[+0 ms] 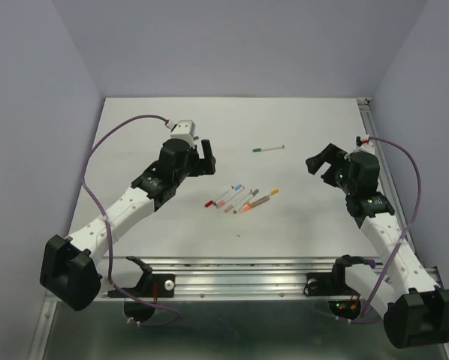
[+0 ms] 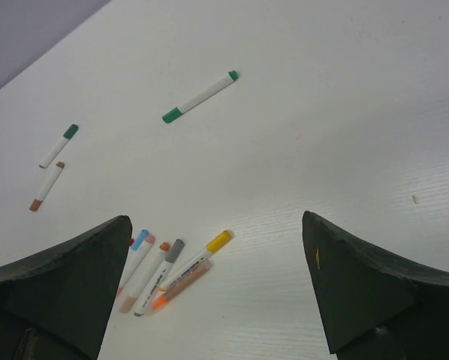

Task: Open the pen caps

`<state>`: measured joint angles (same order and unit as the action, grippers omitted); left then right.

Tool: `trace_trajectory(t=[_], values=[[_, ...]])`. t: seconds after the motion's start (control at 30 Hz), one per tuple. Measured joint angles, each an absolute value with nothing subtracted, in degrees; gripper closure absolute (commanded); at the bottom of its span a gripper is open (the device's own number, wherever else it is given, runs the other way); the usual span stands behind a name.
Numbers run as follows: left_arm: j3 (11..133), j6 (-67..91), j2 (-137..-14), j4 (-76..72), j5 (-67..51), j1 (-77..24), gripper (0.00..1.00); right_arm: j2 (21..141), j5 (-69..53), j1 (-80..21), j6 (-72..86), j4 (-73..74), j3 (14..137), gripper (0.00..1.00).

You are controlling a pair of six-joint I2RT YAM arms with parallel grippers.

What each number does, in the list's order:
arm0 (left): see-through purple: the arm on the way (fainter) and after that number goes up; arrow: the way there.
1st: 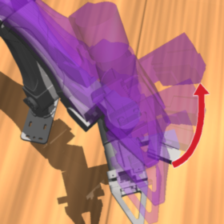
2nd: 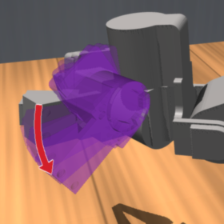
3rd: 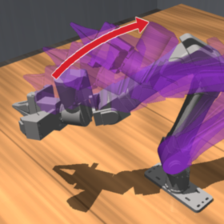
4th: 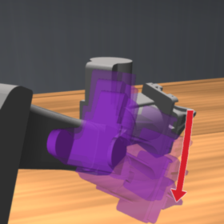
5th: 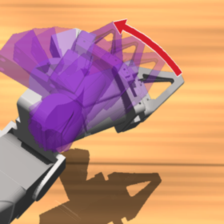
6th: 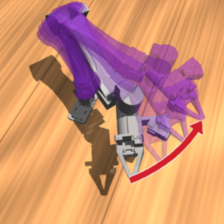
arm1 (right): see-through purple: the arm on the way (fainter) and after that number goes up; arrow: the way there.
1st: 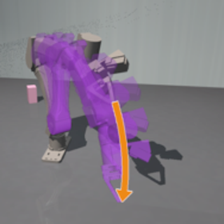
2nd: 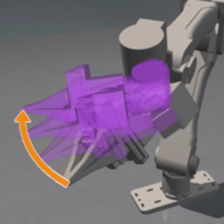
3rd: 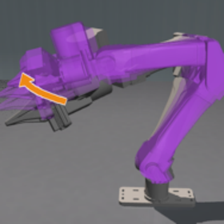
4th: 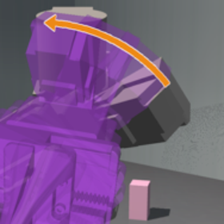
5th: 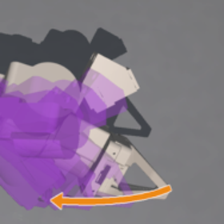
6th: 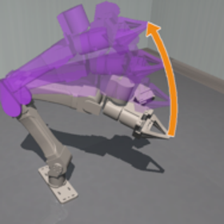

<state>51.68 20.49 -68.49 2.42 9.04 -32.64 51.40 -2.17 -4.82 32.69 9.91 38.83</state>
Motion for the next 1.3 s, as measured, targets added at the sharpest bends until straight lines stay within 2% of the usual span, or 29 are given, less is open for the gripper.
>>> trace_trajectory(t=[0.4, 0.67, 0.83, 1.0, 1.2, 1.3], values=[[52.4, 14.8, -71.2, 0.6, 6.8, -30.2, 0.01, 55.4, 1.4, -4.8, 28.9, 14.2, 41.2, 0.0], [60.7, 7.0, -88.1, -2.4, -3.7, -12.6, 0.01, 56.8, 1.1, -4.8, 28.3, 15.9, 41.6, 0.0], [64.8, 0.6, -97.4, -1.2, -7.4, -12.2, 0.03, 56.6, 0.5, -4.8, 28.3, 16.0, 41.6, 0.0], [75.2, -3.9, -108.6, 3.4, -6.0, -12.1, 0.05, 56.6, -1.2, -4.8, 28.3, 16.1, 41.5, 0.0], [78.7, -6.3, -112.7, 6.3, -5.3, -11.2, 0.07, 56.6, -2.4, -4.8, 28.2, 16.0, 41.5, 0.0], [79.8, -7.2, -113.3, 7.4, -5.1, -11.1, 0.11, 56.6, -2.6, -4.8, 28.1, 16.0, 41.5, 0.0]])
